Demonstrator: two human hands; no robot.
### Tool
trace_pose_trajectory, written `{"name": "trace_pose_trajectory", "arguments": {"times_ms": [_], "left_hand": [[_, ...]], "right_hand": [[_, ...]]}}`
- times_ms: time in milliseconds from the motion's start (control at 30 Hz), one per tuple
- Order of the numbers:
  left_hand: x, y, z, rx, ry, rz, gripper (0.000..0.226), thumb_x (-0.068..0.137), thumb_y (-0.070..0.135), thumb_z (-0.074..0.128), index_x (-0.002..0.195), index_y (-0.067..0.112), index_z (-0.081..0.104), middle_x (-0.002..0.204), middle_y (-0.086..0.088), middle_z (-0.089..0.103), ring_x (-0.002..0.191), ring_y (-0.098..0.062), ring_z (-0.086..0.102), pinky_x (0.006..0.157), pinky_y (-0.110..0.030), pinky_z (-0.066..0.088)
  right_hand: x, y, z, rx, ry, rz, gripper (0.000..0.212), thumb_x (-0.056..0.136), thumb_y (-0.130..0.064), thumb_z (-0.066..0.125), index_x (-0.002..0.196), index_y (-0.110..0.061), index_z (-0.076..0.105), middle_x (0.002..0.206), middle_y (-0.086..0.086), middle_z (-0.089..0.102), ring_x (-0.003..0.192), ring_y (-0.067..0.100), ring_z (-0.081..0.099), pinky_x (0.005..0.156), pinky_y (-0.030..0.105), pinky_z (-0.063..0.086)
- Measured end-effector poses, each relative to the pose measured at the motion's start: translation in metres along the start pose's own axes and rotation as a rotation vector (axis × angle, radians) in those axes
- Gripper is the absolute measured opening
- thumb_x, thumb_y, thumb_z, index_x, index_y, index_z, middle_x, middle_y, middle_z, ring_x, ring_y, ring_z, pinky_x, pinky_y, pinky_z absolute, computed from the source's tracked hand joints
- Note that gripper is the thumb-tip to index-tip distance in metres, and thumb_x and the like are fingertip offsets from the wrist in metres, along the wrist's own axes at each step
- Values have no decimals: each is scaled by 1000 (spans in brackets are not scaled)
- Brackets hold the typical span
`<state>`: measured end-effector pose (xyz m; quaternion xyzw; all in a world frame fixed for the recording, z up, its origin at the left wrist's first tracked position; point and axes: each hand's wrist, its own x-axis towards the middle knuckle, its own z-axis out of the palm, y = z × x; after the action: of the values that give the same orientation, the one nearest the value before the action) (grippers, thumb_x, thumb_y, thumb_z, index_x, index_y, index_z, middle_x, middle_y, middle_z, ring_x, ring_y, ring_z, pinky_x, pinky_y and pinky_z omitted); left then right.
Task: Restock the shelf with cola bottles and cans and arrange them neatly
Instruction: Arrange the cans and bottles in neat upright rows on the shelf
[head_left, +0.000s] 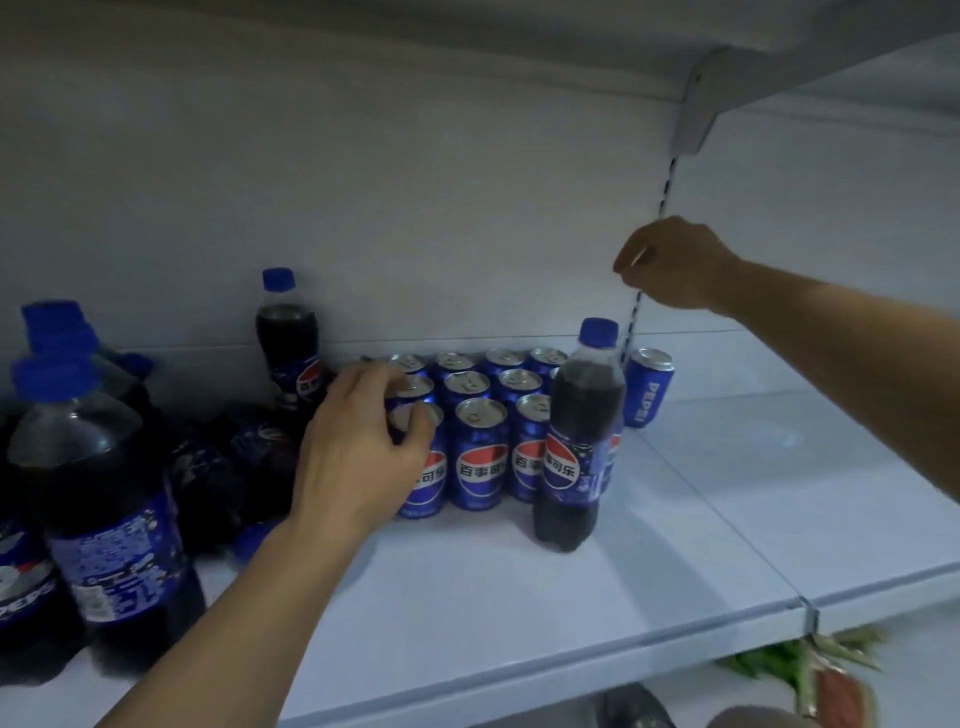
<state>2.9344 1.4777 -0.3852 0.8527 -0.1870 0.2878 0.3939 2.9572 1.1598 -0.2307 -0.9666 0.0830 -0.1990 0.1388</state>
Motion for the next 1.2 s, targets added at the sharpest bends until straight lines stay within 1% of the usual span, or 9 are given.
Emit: {"name": "trace_pose_trajectory", "arguments": {"times_ms": [100,300,367,467,833,900,967,1067,1200], "left_hand": [[-2,7,13,99,-134,-125,42,87,48,59,123,29,51,123,-1,56,104,-28,60,83,-43,53],[-1,-1,26,293,-264,-214,66,84,60,61,141,36,40,137,1,54,117,-30,60,88,-45,54],[-1,-4,26,292,-321,-216,72,86,57,63,147,34,33,141,1,53,122,-27,57,93,-43,52],[2,-3,27,281,-324,-216,71,88,53,66,148,31,34,144,1,51,125,-26,55,97,-39,49],[-3,-14,28,89,-291,-243,74,82,55,72,144,33,39,140,4,53,125,-24,56,99,-43,51],[-4,-12,21,74,-225,-228,72,84,57,67,146,33,39,143,3,51,126,-26,55,100,-46,50],[-2,-5,11,57,-79,-138,57,90,50,62,140,28,46,137,2,55,117,-24,60,94,-43,51],[3,16,-5,-225,117,-71,28,96,33,60,123,26,60,106,14,67,84,-7,66,76,-30,55],[14,60,-22,-1054,29,-430,21,102,27,55,118,16,64,106,-5,76,86,-17,75,71,-30,60]], "right_hand": [[7,57,39,-123,-67,79,20,93,-23,66,113,-22,66,124,9,66,102,26,62,79,27,45],[22,125,112,-166,-198,206,76,85,-41,73,151,-24,39,145,17,47,125,38,53,95,42,48],[27,136,129,-110,-221,193,82,82,-39,78,151,-24,37,145,16,46,124,38,53,90,41,50],[31,138,142,4,-120,199,67,82,-23,80,140,-21,45,135,19,50,114,39,55,74,36,46],[17,62,25,218,132,-37,48,77,-19,85,117,-24,60,115,7,62,95,27,58,71,32,49],[11,34,-2,309,184,-70,50,73,-18,88,112,-26,57,110,3,62,95,26,61,71,39,58],[1,1,-19,418,206,-97,55,69,-14,90,108,-24,53,105,0,57,89,19,60,67,33,58],[-16,-51,-29,540,164,-186,57,64,-12,93,104,-20,53,101,-2,57,83,10,58,63,23,55],[-43,-118,-17,655,64,-349,51,64,-9,91,94,-25,53,105,-1,61,83,6,61,59,14,53]]}}
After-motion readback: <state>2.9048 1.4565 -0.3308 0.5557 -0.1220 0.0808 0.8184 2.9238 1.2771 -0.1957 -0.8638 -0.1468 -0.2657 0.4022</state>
